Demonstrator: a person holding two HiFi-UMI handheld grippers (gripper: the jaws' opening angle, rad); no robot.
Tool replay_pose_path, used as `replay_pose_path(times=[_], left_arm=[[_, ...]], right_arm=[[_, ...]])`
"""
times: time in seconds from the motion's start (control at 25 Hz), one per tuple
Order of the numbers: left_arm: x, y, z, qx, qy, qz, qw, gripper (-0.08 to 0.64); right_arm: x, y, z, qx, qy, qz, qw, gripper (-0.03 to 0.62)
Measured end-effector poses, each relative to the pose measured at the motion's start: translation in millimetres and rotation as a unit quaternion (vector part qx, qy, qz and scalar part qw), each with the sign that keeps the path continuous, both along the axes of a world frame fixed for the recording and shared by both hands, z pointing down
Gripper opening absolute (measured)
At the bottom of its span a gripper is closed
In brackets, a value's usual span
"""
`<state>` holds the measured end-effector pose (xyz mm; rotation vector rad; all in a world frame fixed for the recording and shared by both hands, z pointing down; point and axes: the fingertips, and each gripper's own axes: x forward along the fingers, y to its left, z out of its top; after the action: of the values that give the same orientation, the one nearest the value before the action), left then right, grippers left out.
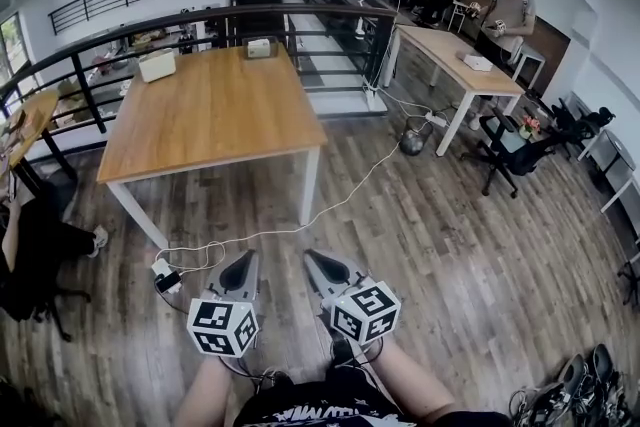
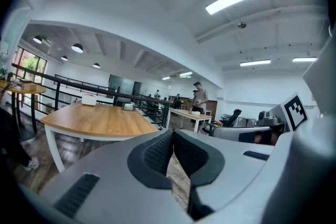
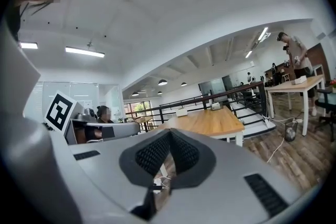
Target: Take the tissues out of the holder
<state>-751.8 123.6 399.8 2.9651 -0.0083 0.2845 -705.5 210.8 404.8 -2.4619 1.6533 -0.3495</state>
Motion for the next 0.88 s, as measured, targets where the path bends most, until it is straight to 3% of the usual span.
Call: replay_pose_path(times=[0.44, 0.88], left_arm=[[22, 5, 16, -0.002, -0.014, -0.009, 0.9999, 0.014], [103, 29, 9, 0.019, -0.014, -0.053, 0.9983, 0.014]], right_arm=[[23, 6, 13, 0.006, 0.011, -0.001, 1.0, 0.018], [139, 41, 23, -0.009, 0.017, -0.001, 1.0, 0.018]])
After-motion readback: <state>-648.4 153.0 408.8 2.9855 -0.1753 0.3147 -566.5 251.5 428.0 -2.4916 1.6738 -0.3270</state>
